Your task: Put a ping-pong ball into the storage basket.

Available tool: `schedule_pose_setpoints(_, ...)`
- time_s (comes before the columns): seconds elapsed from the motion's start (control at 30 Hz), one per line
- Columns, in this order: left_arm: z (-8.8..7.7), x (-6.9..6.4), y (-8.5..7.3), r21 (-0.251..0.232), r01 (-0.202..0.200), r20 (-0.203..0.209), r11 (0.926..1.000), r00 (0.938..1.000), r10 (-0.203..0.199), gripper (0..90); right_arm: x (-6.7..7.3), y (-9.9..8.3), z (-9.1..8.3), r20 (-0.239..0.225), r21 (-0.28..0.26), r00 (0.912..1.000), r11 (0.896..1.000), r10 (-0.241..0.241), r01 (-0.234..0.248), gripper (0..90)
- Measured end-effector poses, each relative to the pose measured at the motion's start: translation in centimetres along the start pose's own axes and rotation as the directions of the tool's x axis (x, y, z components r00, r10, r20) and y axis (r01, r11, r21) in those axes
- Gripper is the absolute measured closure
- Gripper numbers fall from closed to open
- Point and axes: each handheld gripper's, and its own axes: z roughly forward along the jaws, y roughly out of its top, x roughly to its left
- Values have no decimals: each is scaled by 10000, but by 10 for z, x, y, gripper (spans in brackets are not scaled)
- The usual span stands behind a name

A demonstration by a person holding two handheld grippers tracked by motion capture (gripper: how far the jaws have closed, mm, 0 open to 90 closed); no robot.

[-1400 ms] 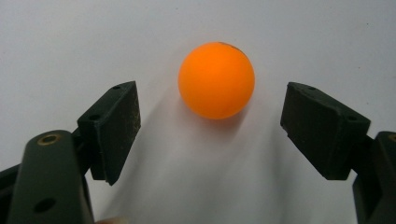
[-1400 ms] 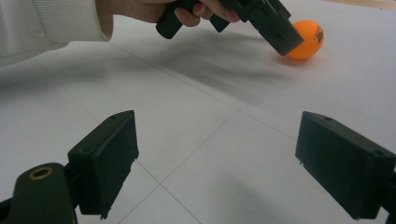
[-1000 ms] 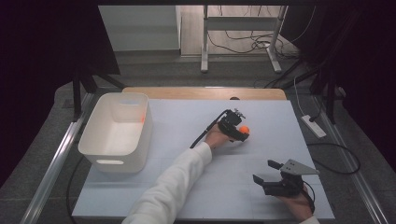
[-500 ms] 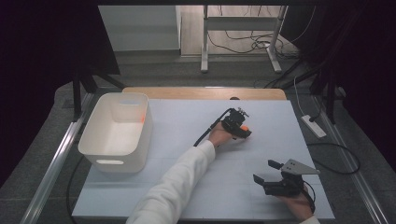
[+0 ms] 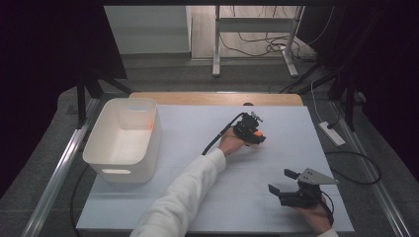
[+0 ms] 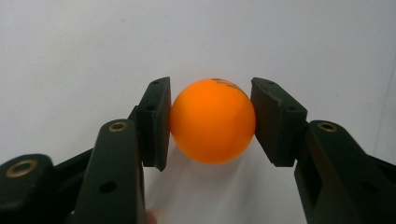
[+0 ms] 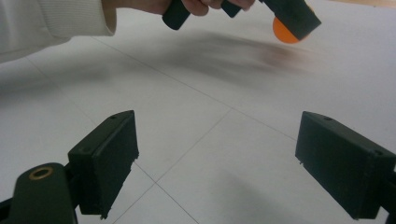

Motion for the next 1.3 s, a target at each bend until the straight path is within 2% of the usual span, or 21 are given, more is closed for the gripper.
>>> schedule_pose_setpoints(0.57,-25,-1,-10,-237,51,47,9997,10000,-50,509,0,0,1,88,61,10000,10000,-12,11,132)
schedule_pose_setpoints(0.9,-34,-4,-12,-392,29,112,9992,9999,-25,508,0,0,1,97,69,9999,10000,-53,53,132)
schedule_pose_setpoints(1.3,-47,-1,-24,-666,245,163,9975,9996,-235,508,0,0,1,99,68,9999,9999,-91,90,132)
